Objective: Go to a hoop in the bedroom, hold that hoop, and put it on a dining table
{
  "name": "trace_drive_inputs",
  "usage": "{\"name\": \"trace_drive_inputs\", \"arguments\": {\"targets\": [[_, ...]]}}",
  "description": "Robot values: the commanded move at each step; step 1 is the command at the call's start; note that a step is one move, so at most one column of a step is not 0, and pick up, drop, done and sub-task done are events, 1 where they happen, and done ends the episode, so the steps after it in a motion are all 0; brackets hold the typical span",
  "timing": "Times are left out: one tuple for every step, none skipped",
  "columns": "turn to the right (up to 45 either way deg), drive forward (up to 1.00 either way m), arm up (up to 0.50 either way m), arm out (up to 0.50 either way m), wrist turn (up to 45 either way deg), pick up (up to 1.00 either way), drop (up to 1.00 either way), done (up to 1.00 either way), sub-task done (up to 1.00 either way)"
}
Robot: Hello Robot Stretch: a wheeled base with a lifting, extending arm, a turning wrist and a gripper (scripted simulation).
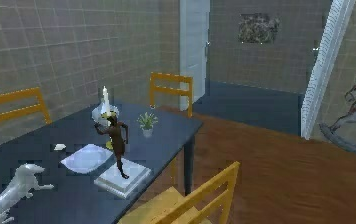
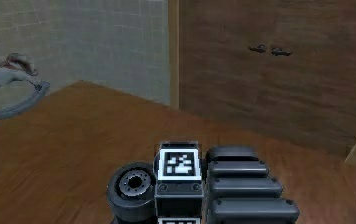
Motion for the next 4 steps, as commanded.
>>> {"name": "trace_drive_inputs", "arguments": {"targets": [[45.0,0.0,0.0,0.0,0.0,0.0,0.0,0.0,0.0],[-45.0,0.0,0.0,0.0,0.0,0.0,0.0,0.0,0.0],[-39.0,0.0,0.0,0.0,0.0,0.0,0.0,0.0,0.0],[45.0,0.0,0.0,0.0,0.0,0.0,0.0,0.0,0.0]]}}
